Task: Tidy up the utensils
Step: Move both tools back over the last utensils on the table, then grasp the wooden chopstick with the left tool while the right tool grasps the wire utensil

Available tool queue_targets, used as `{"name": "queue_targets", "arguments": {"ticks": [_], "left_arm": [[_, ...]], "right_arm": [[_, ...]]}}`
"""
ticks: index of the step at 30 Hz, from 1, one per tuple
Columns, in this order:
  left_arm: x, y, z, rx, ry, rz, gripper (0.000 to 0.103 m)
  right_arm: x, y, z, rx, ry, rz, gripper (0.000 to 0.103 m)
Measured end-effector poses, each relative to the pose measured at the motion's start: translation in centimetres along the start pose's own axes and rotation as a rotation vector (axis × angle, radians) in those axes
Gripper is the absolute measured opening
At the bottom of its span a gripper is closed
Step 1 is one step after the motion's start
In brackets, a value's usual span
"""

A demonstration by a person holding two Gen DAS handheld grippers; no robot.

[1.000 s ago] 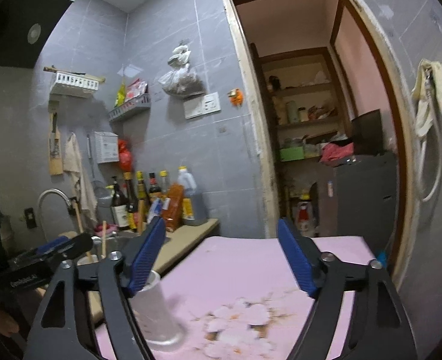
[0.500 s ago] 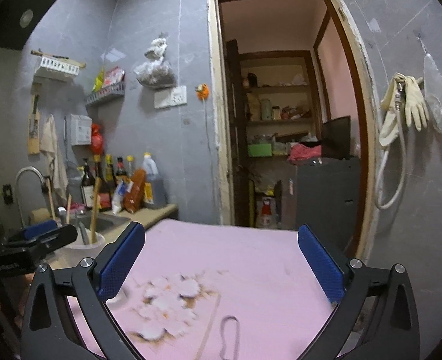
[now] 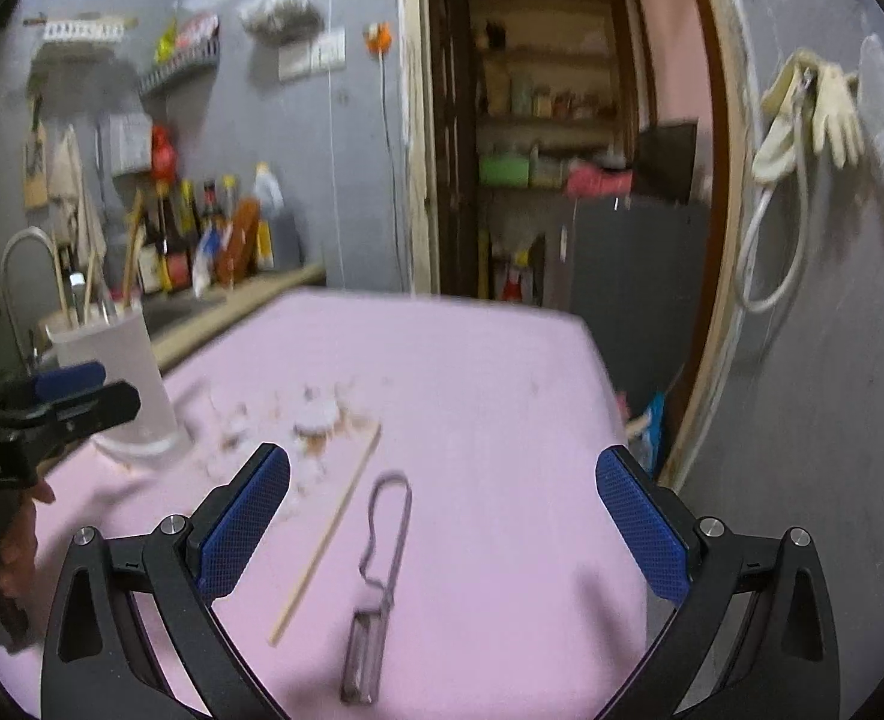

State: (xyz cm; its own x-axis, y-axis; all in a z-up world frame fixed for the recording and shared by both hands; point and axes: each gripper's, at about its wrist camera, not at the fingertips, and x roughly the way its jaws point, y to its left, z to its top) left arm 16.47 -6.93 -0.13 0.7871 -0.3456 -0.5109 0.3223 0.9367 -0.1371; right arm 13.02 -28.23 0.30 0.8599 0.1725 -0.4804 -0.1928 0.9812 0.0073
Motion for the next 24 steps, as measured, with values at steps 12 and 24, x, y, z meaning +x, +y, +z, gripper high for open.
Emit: {"name": "queue_targets", "arguments": {"ticks": [12, 24], "left_arm": [[5.0, 0.1, -1.1, 0.013, 0.243, -0.024, 0.100], [7.3, -0.2, -0.5, -0.004, 0.350, -0.123, 0.074]], "right_arm": [[4.2, 0.4, -2.5, -0.044, 0.272, 0.084, 0.063], [6.4, 1.5, -2.4, -0.151, 0.342, 0.085, 0.029]]}}
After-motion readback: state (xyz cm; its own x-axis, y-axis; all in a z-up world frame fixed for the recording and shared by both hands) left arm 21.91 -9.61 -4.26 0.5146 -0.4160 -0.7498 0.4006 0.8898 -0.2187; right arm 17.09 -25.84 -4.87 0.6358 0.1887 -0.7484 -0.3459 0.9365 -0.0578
